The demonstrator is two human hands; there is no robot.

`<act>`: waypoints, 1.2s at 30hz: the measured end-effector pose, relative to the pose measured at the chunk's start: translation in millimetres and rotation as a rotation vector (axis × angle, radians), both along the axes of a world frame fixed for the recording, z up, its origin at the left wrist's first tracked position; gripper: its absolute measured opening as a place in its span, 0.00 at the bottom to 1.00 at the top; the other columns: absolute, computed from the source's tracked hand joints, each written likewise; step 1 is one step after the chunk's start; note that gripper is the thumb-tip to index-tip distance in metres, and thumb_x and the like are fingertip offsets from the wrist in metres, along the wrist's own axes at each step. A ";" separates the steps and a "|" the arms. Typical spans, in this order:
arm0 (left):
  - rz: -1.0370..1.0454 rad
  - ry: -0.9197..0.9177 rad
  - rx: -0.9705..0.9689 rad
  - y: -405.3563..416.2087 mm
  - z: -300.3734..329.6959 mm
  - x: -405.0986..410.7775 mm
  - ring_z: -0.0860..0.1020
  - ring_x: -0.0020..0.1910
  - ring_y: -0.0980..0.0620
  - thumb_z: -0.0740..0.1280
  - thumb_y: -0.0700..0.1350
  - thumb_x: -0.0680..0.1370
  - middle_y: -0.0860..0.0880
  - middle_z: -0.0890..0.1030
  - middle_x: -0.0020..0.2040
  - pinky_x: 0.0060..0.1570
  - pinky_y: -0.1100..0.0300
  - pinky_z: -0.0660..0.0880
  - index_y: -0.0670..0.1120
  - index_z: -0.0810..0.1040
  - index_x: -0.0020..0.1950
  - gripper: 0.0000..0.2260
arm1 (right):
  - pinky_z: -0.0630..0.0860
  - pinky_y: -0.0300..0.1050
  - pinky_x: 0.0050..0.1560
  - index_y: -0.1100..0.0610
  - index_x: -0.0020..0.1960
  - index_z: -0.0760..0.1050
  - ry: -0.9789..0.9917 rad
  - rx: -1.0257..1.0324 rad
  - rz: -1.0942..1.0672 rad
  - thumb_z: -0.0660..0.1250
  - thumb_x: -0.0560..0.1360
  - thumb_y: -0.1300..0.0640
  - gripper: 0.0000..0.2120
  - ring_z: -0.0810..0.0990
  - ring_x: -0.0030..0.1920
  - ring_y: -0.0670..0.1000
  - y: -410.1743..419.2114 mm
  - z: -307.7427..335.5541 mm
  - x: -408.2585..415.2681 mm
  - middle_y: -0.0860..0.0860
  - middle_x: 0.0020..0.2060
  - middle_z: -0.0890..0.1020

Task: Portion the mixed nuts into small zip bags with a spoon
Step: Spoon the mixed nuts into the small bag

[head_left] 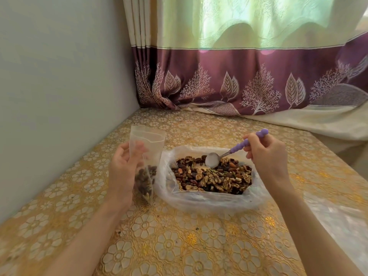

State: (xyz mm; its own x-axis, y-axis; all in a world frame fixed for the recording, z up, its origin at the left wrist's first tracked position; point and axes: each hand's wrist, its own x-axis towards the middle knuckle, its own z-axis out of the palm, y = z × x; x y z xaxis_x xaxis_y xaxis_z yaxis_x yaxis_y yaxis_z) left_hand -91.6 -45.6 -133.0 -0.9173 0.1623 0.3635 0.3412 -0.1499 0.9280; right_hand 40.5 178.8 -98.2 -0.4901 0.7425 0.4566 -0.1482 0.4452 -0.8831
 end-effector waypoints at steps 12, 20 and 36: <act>-0.064 0.064 -0.130 0.2 -5.1 3.3 0.80 0.49 0.59 0.69 0.65 0.67 0.55 0.81 0.50 0.50 0.58 0.76 0.56 0.73 0.52 0.20 | 0.68 0.35 0.23 0.64 0.34 0.76 -0.134 -0.287 0.197 0.59 0.74 0.65 0.13 0.71 0.25 0.46 3.8 -9.8 -4.7 0.55 0.29 0.84; -0.089 0.051 -0.207 6.5 -5.8 11.5 0.79 0.49 0.61 0.66 0.68 0.64 0.56 0.80 0.50 0.55 0.56 0.75 0.59 0.72 0.50 0.20 | 0.71 0.34 0.24 0.63 0.34 0.76 -0.155 -0.412 0.238 0.56 0.76 0.65 0.15 0.74 0.26 0.47 -1.2 -12.0 -4.8 0.56 0.30 0.84; -0.074 0.043 -0.283 8.4 -7.8 16.6 0.76 0.57 0.52 0.66 0.66 0.64 0.53 0.78 0.54 0.57 0.54 0.73 0.60 0.70 0.50 0.19 | 0.71 0.34 0.24 0.63 0.37 0.75 0.069 -0.445 0.168 0.59 0.78 0.63 0.12 0.75 0.25 0.45 -4.1 7.3 -0.2 0.50 0.24 0.80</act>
State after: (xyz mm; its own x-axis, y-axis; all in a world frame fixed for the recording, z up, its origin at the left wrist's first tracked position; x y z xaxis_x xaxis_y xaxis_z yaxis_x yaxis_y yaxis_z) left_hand -75.1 -37.2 -140.8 -0.8839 0.3290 0.3324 0.3789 0.0870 0.9213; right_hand 40.3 174.7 -91.0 -0.6002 0.7860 0.1480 -0.2505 -0.0090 -0.9681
